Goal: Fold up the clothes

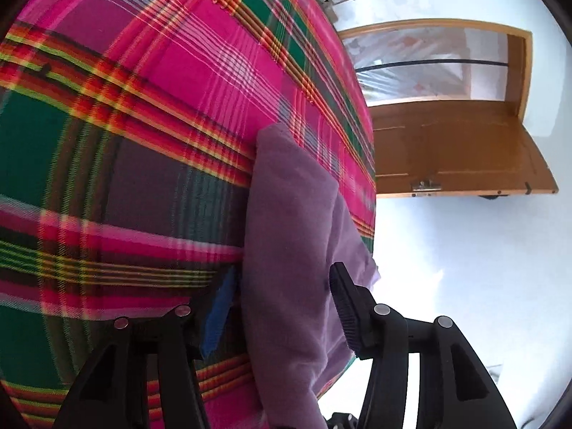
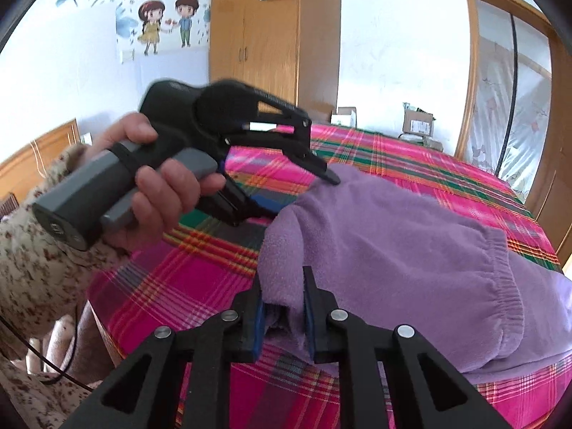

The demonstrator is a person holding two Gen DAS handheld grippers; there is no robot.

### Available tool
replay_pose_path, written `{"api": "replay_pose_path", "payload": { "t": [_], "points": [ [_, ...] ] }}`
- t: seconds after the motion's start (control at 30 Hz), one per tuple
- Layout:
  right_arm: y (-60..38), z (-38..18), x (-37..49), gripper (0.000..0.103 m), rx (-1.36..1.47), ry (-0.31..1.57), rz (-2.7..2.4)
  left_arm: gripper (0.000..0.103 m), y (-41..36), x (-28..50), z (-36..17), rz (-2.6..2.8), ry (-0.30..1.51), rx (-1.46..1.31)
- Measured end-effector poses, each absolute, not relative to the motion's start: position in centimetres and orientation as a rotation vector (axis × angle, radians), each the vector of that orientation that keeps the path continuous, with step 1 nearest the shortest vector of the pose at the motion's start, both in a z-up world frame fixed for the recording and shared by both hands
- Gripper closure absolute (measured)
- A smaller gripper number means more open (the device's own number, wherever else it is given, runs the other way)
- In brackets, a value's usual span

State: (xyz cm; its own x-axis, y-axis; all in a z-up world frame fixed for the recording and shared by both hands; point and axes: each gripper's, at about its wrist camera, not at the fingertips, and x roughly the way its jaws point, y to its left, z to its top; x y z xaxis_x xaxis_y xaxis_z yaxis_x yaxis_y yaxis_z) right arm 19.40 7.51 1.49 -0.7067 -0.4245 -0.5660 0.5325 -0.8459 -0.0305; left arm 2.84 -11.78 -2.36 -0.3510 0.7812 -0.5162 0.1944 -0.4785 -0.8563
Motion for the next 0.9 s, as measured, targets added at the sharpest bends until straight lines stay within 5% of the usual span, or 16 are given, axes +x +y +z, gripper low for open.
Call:
{"api": "replay_pose_path", "payload": {
  "t": [0.37, 0.6, 0.9],
  "points": [
    [8.3, 2.3, 20.4, 0.086, 0.733, 0.197, -2.501, 0.05, -10.7, -0.3, -2.7, 1.847, -1.259, -1.474],
    [7.6, 1.6, 19.7, 0.086, 0.783, 0.214, -2.477, 0.084, -11.0, -0.4, -2.8, 1.887, -1.199, -1.462],
    [5.0, 1.6, 18.6, 0.086, 0.803, 0.279, -2.438, 0.089, -12.6, -0.4, -1.0, 1.921, -1.151, -1.379]
  ]
}}
